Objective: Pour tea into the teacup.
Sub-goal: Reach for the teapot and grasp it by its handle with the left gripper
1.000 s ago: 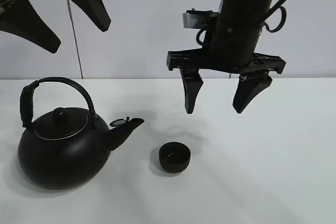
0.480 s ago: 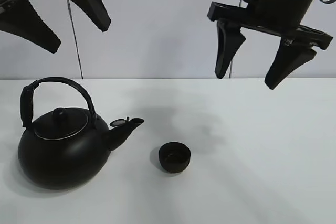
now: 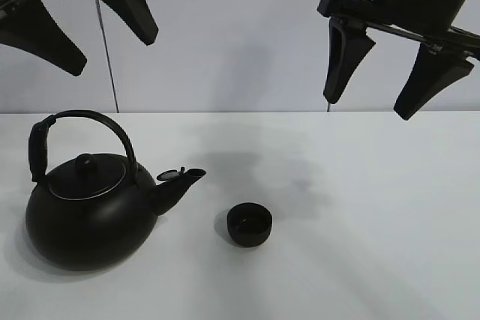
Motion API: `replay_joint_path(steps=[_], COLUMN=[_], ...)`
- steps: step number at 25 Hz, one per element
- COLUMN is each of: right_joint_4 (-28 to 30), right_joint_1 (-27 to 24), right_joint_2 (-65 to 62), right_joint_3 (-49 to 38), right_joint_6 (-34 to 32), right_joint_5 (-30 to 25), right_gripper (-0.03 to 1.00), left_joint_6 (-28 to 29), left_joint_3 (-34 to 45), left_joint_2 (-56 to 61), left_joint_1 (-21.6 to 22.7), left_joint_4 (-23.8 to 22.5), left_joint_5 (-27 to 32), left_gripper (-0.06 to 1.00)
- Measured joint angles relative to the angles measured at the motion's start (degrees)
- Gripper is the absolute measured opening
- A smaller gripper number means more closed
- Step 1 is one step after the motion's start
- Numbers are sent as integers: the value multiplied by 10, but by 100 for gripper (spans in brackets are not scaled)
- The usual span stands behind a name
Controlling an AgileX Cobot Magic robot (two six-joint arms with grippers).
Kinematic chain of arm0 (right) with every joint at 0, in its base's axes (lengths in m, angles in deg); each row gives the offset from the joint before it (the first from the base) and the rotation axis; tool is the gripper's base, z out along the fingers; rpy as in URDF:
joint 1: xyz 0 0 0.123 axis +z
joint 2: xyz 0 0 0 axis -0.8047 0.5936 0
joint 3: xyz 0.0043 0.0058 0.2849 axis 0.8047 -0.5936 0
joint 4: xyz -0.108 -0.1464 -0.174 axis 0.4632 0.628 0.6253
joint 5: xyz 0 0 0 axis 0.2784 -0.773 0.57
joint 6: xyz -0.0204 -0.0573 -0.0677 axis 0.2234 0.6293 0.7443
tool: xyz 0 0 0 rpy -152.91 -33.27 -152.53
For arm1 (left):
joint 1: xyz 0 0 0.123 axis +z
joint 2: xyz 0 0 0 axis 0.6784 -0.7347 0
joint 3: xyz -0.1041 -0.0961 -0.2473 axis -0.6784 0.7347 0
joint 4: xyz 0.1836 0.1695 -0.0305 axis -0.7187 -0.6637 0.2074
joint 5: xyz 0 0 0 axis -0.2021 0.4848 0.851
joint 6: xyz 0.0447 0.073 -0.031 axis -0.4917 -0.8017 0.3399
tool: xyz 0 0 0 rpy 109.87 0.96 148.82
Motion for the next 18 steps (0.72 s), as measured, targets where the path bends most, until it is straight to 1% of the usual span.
replay_joint_path(steps=[8,13,18], right_joint_4=[-4,-30,-36], right_joint_1=[0,0,0], right_joint_2=[-16,-25,-25], right_joint_3=[0,1,2], right_joint_6=[3,3,3], right_joint_5=[-4,-7,-9], right_gripper=[56,56,56], left_joint_6=[0,0,0], left_joint_3=[0,0,0], left_joint_2=[0,0,0], left_joint_1=[0,0,0], left_joint_4=[0,0,0], left_joint_5=[0,0,0], left_gripper=[59,59,59])
